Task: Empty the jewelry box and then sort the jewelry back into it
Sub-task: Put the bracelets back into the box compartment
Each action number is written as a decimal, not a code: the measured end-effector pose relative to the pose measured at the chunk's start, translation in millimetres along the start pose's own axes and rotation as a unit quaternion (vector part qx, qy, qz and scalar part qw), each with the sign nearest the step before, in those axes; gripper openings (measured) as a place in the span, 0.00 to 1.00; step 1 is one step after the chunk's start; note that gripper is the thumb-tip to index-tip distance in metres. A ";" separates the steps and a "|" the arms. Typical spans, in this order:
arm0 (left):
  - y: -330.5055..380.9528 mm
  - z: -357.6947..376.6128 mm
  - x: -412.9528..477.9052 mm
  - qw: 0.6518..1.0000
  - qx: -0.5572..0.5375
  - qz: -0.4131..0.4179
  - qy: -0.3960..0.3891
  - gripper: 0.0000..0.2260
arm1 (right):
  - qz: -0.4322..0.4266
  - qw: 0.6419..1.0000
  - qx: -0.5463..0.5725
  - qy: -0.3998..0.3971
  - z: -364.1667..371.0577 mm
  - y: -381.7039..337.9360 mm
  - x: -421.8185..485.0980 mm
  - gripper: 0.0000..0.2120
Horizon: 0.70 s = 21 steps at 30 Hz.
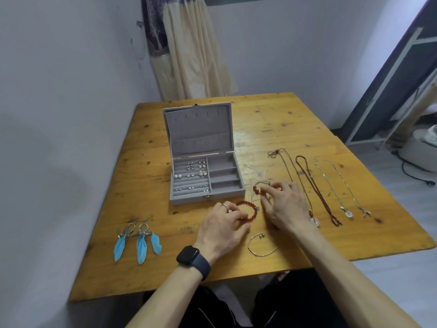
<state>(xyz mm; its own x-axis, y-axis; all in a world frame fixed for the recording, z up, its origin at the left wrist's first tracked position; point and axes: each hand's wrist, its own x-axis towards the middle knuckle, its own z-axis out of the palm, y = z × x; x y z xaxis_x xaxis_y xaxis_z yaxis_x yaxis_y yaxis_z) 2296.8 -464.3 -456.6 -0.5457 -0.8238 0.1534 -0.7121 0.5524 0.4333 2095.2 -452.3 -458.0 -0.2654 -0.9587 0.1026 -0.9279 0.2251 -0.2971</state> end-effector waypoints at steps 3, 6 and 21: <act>-0.3 1.2 -0.9 1.000 0.002 -0.001 0.017 0.12 | 0.005 1.000 -0.004 0.008 0.0 -0.5 -2.0 0.16; 1.1 4.2 -3.2 0.999 0.002 0.004 0.036 0.09 | 0.006 1.000 -0.006 0.025 1.8 -0.9 -3.7 0.15; -2.7 -5.0 -7.2 0.998 -0.055 -0.021 0.025 0.09 | -0.024 0.999 -0.014 0.044 3.7 -4.2 0.5 0.12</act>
<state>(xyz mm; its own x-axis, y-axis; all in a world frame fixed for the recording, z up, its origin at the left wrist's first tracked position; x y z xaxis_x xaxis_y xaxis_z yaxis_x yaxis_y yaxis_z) 2304.9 -460.5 -454.5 -0.4922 -0.8524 0.1766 -0.6796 0.5031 0.5339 2099.9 -454.4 -460.2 -0.2408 -0.9499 0.1994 -0.9470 0.1849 -0.2627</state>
